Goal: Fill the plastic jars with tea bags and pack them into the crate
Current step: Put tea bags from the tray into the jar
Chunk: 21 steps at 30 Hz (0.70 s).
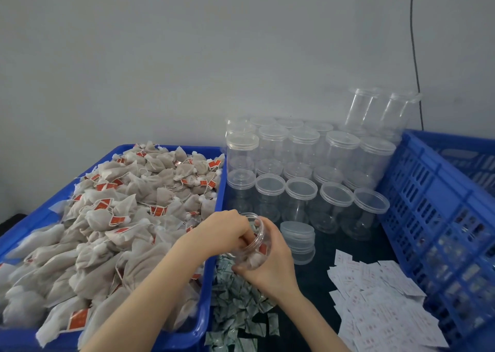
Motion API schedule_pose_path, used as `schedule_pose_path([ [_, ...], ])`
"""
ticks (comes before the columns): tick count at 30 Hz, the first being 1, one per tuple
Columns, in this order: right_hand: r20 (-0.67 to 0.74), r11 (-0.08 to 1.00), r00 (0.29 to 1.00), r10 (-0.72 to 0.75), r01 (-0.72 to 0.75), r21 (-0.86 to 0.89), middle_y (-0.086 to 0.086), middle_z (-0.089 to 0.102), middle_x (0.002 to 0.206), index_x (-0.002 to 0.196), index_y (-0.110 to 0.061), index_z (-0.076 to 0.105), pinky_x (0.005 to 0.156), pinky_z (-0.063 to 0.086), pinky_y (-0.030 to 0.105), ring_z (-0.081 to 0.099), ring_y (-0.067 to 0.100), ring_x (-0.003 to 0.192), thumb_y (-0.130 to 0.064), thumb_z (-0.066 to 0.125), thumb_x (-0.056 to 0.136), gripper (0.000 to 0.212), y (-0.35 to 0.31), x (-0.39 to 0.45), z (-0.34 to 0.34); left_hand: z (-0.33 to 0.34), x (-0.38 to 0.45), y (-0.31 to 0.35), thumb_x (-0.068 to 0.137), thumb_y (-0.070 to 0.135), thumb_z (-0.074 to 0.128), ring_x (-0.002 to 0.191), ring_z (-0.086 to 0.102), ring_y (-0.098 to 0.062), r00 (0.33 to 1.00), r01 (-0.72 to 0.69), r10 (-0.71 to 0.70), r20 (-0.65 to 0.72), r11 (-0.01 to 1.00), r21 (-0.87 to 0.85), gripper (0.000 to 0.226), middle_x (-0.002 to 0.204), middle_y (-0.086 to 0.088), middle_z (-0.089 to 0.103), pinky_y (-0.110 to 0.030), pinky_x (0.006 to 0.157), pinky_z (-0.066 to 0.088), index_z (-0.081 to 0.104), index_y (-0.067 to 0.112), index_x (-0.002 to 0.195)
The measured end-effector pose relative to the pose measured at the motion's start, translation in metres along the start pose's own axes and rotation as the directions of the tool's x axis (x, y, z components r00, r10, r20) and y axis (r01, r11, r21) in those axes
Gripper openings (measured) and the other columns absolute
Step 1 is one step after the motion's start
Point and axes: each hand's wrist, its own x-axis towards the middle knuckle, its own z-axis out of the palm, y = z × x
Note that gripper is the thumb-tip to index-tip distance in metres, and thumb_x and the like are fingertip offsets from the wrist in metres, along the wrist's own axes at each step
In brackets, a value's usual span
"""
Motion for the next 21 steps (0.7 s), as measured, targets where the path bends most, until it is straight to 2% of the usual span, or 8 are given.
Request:
schedule_pose_path([
  [5,-0.057,0.999,0.998,0.015,-0.012,0.052,-0.02,0.061,0.12,0.13,-0.046,0.043,0.089,0.057,0.031,0.062,0.003,0.11,-0.038,0.086,0.054,0.088,0.009,-0.005,-0.013,-0.002,0.013,0.015,0.09,0.016,0.052,0.076,0.054,-0.012,0.999,-0.047,0.046,-0.014,0.997,-0.067,0.026,0.072,0.012,0.058,-0.026,0.063,0.045,0.071,0.03,0.1],
  [8,-0.128,0.997,0.992,0.022,-0.011,0.082,-0.029,0.059,0.117,0.123,-0.056,0.042,0.081,0.055,0.017,0.062,-0.004,0.105,-0.036,0.084,0.055,0.082,0.009,-0.005,-0.025,-0.007,0.014,0.017,0.09,0.022,0.06,0.086,0.063,-0.001,0.974,-0.078,0.011,-0.226,0.954,-0.29,0.02,0.094,0.017,0.071,-0.028,0.078,0.054,0.072,0.032,0.103],
  [10,-0.186,0.994,0.982,0.039,-0.019,0.109,-0.034,0.058,0.115,0.12,-0.058,0.043,0.075,0.051,0.01,0.062,-0.008,0.102,-0.037,0.083,0.052,0.081,0.01,-0.002,-0.036,-0.01,0.016,0.012,0.089,0.024,0.063,0.083,0.064,0.003,0.921,-0.098,-0.067,-0.385,0.914,-0.394,0.017,0.092,0.018,0.071,-0.027,0.079,0.055,0.073,0.031,0.1],
  [12,-0.232,0.991,0.971,0.058,-0.029,0.128,-0.029,0.06,0.115,0.12,-0.054,0.044,0.076,0.049,0.006,0.06,-0.011,0.102,-0.04,0.082,0.046,0.084,0.012,0.001,-0.047,-0.01,0.021,0.007,0.088,0.021,0.063,0.08,0.063,0.006,0.889,-0.063,-0.151,-0.432,0.895,-0.442,0.016,0.089,0.018,0.071,-0.024,0.08,0.054,0.073,0.029,0.097],
  [14,-0.26,0.987,0.962,0.077,-0.038,0.154,-0.022,0.06,0.119,0.122,-0.049,0.046,0.08,0.048,0.008,0.059,-0.01,0.105,-0.038,0.085,0.043,0.089,0.017,0.002,-0.058,-0.006,0.03,0.002,0.089,0.02,0.061,0.087,0.063,0.0,0.94,0.085,-0.178,-0.291,0.948,-0.306,0.017,0.1,0.012,0.07,-0.026,0.084,0.053,0.07,0.028,0.101],
  [16,-0.278,0.988,0.958,0.072,-0.03,0.154,-0.028,0.058,0.118,0.12,-0.049,0.047,0.081,0.046,0.005,0.056,-0.013,0.107,-0.028,0.089,0.046,0.088,0.021,0.002,-0.067,0.007,0.042,0.005,0.089,0.023,0.062,0.1,0.062,-0.014,0.981,0.192,-0.193,-0.022,0.98,-0.048,0.02,0.112,0.004,0.066,-0.032,0.087,0.052,0.068,0.027,0.108],
  [18,-0.29,0.988,0.955,0.068,-0.025,0.151,-0.033,0.056,0.117,0.117,-0.051,0.047,0.078,0.044,0.002,0.055,-0.013,0.107,-0.018,0.091,0.051,0.086,0.024,0.0,-0.073,0.026,0.05,0.012,0.086,0.029,0.067,0.106,0.06,-0.02,0.955,0.173,-0.188,0.229,0.981,0.083,0.027,0.119,0.0,0.062,-0.033,0.085,0.049,0.067,0.024,0.113],
  [21,-0.299,0.99,0.953,0.055,-0.012,0.143,-0.023,0.056,0.122,0.118,-0.046,0.048,0.079,0.044,0.003,0.055,-0.012,0.108,-0.023,0.089,0.05,0.083,0.025,-0.004,-0.077,0.054,0.059,0.023,0.085,0.034,0.069,0.109,0.059,-0.023,0.891,0.074,-0.161,0.423,0.974,0.215,0.037,0.121,-0.003,0.062,-0.034,0.081,0.046,0.065,0.018,0.118],
])
